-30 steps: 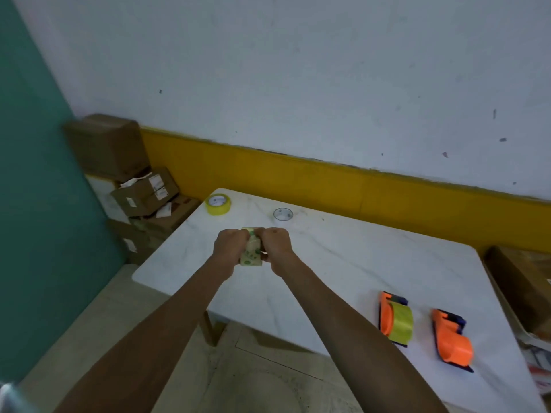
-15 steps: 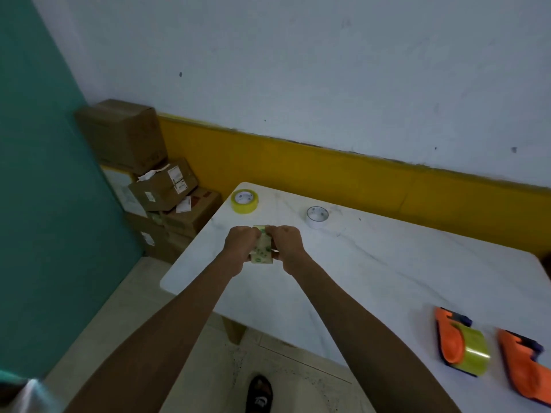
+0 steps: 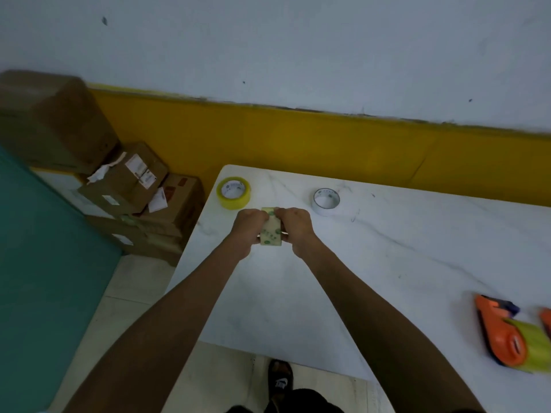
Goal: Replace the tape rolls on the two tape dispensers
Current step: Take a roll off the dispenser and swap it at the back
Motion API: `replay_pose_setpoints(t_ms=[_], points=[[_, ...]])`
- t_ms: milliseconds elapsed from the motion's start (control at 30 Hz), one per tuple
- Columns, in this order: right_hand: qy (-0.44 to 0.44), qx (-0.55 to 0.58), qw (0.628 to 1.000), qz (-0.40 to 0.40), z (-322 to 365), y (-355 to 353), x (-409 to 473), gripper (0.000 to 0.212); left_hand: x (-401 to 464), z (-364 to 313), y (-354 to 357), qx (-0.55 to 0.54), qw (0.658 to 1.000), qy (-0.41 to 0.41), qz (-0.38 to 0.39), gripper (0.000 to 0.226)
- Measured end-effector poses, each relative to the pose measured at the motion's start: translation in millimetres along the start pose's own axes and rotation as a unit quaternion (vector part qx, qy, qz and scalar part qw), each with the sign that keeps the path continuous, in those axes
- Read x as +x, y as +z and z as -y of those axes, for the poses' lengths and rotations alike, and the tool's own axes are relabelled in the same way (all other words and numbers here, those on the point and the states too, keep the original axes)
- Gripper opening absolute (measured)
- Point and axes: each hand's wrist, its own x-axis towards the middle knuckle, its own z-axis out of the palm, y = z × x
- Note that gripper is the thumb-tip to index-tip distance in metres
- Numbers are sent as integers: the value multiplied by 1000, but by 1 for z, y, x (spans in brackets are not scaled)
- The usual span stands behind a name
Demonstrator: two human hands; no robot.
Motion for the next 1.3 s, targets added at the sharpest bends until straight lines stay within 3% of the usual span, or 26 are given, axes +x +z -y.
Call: replay_pose_setpoints(t_ms=[400,733,1000,1300], points=[[36,6,997,-69,9,35,66,13,99,-19,-14,28,997,-38,64,20],[53,26,995,-80,6,45,127,14,173,-16,-7,76,992,-32,97,15],[54,32,995,-73,-7,42,176,14,221,1,8,80,994,-9,68,24],[46,32,996,-68,-20,33,195,11,243,15,18,133,986,62,78,18]])
